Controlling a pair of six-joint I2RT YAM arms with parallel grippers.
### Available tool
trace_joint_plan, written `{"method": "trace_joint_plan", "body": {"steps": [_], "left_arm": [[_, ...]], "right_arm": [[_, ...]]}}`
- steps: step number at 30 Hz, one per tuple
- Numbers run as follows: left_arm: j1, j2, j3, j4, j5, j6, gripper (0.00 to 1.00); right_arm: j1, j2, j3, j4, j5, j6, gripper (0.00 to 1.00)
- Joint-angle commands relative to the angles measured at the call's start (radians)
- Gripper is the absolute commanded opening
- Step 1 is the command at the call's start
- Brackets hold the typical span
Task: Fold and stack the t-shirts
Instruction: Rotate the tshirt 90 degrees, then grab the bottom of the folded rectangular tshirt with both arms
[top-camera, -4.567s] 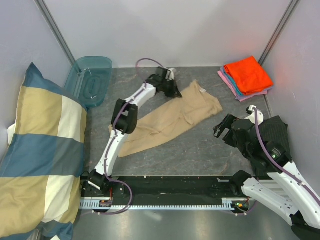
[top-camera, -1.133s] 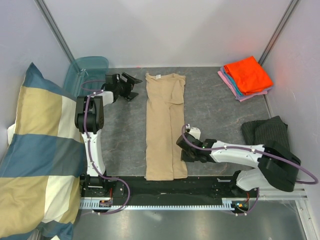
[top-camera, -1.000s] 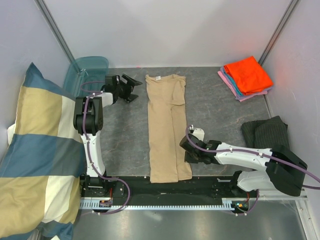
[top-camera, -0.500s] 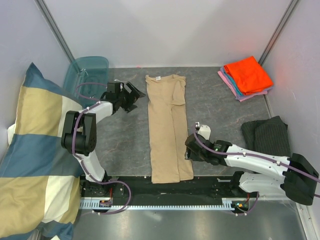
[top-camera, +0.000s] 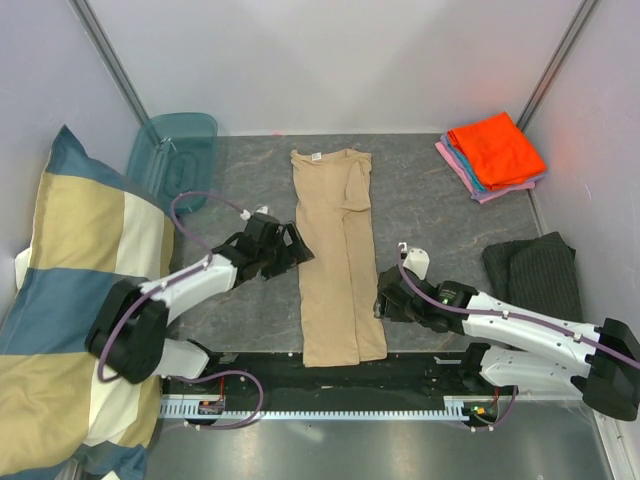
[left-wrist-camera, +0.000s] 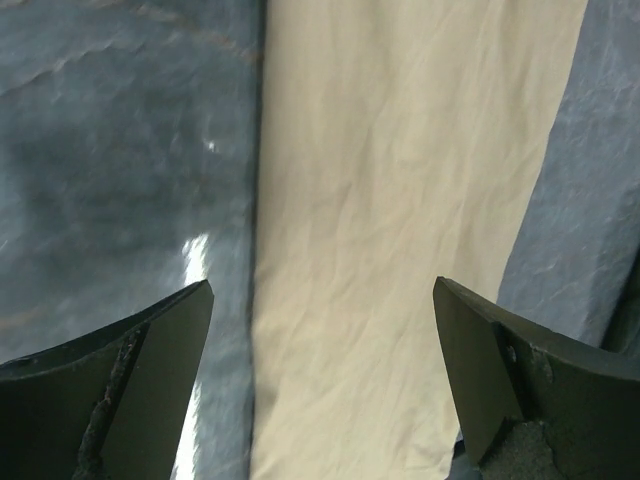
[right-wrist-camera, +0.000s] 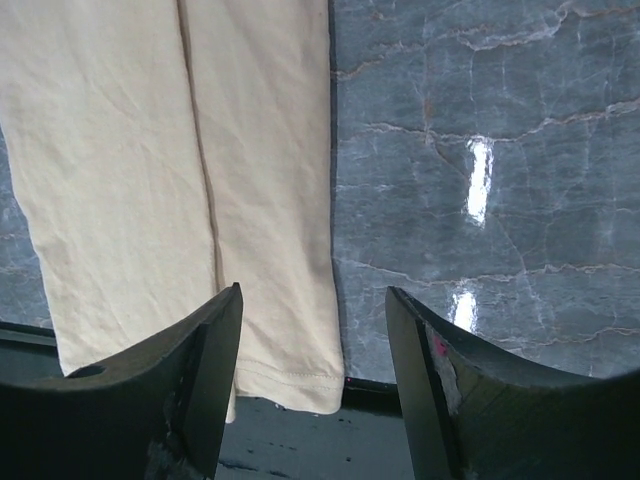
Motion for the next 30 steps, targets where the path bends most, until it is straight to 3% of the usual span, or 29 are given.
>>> {"method": "trace_joint_plan", "body": {"steps": [1, 7, 15, 30], "left_arm": [[-0.033, -0.216, -0.083, -0.132, -0.163, -0.051, 0.99], [-0.122, -0.426, -0.226, -0.224, -0.166, -0.148, 0.98], [-0.324, -0.536, -0.304, -0.326, -0.194, -0.288, 0.98], [-0.756, -0.473, -0.312, -0.415, -0.283, -0.633, 0.88]], "right_arm": [[0.001, -0.037, -0.043, -0.007, -0.048, 0.01, 0.68], [0.004, -0.071, -0.145, 0.073, -0.137, 0.032, 0.66], [0.048, -0.154, -0.316, 0.177, -0.184, 0.153, 0.63], [0.162, -0.129, -0.276, 0.179, -0.157, 0.236, 0.62]]}}
